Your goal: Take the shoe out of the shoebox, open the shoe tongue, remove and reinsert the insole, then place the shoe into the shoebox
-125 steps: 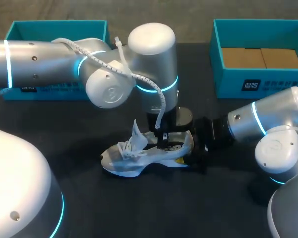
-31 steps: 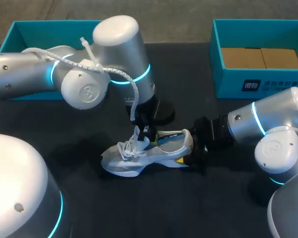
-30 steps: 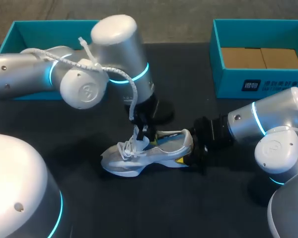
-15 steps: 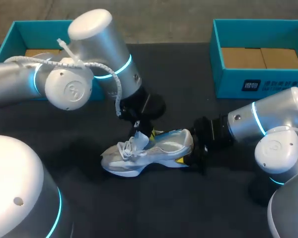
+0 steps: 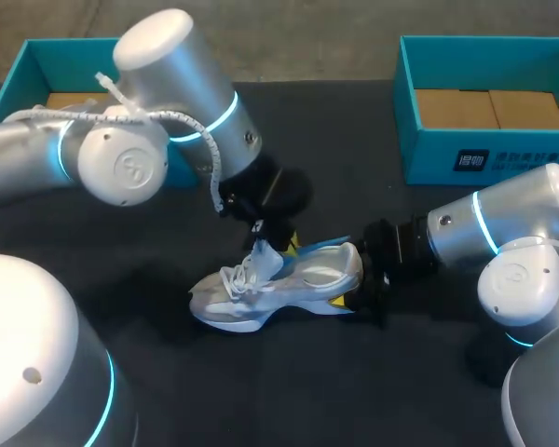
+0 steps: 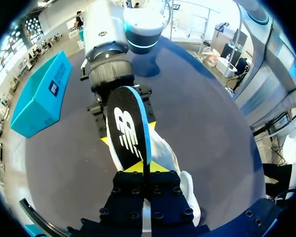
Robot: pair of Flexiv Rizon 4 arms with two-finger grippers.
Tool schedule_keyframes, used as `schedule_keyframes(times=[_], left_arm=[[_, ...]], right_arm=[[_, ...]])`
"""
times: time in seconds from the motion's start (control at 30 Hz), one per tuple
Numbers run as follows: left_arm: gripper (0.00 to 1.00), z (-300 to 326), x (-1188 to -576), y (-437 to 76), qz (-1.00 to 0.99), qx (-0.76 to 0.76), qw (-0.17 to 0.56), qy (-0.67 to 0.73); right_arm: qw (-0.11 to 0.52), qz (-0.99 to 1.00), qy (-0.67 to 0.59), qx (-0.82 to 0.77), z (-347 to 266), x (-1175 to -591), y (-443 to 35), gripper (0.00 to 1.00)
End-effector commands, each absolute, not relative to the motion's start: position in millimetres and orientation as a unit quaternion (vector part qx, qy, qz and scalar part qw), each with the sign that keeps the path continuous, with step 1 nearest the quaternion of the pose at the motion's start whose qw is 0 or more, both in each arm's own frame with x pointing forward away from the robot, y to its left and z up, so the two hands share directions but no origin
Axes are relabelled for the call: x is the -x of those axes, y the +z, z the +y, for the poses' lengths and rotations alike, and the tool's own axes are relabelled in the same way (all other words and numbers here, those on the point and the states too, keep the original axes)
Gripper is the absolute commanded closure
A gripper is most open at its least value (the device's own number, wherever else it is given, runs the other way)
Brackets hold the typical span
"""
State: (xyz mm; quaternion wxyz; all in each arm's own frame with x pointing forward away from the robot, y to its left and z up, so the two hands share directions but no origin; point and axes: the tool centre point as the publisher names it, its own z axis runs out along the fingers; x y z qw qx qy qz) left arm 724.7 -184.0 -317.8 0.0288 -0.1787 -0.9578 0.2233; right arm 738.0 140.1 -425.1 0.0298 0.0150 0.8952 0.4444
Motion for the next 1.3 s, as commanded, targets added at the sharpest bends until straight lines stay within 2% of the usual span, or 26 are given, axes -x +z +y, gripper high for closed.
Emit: schedule_keyframes(times=[0.03, 0.77, 0.8, 0.83, 0.87, 0.9, 1.0, 1.07, 1.2, 1.3], left_arm=[[1.00, -189.0, -725.1, -313.6, -0.957, 0.184, 0.028, 0.222], [1.00, -201.1, -725.1, -310.0, -0.955, 0.209, 0.028, 0.211], [0.98, -201.2, -725.1, -310.0, -0.954, 0.209, 0.028, 0.211], [0.82, -201.2, -725.1, -310.0, -0.954, 0.209, 0.028, 0.211], [0.69, -201.2, -725.0, -310.0, -0.954, 0.210, 0.028, 0.211], [0.59, -201.2, -724.8, -310.0, -0.954, 0.210, 0.029, 0.211], [0.39, -199.7, -724.2, -310.5, -0.954, 0.210, 0.029, 0.210], [0.38, -197.8, -724.1, -310.7, -0.954, 0.210, 0.028, 0.210], [0.42, -194.1, -724.0, -310.7, -0.955, 0.208, 0.028, 0.210], [0.50, -191.3, -722.2, -309.0, -0.954, 0.208, 0.025, 0.215]], right_arm=[[0.031, 0.896, 0.444, -0.015, 142.0, -737.5, -428.2, 1.00], [0.031, 0.896, 0.444, -0.015, 142.0, -737.5, -428.2, 1.00], [0.031, 0.896, 0.444, -0.015, 142.0, -737.5, -428.2, 1.00], [0.031, 0.896, 0.444, -0.015, 142.0, -737.5, -428.2, 1.00], [0.031, 0.896, 0.444, -0.015, 142.0, -737.5, -428.2, 1.00], [0.031, 0.896, 0.444, -0.015, 142.0, -737.5, -428.2, 1.00], [0.031, 0.896, 0.444, -0.015, 142.0, -737.5, -428.2, 1.00], [0.031, 0.896, 0.444, -0.015, 142.0, -737.5, -428.2, 1.00], [0.031, 0.896, 0.444, -0.015, 142.0, -737.5, -428.2, 1.00], [0.031, 0.896, 0.444, -0.015, 142.0, -737.5, -428.2, 1.00]])
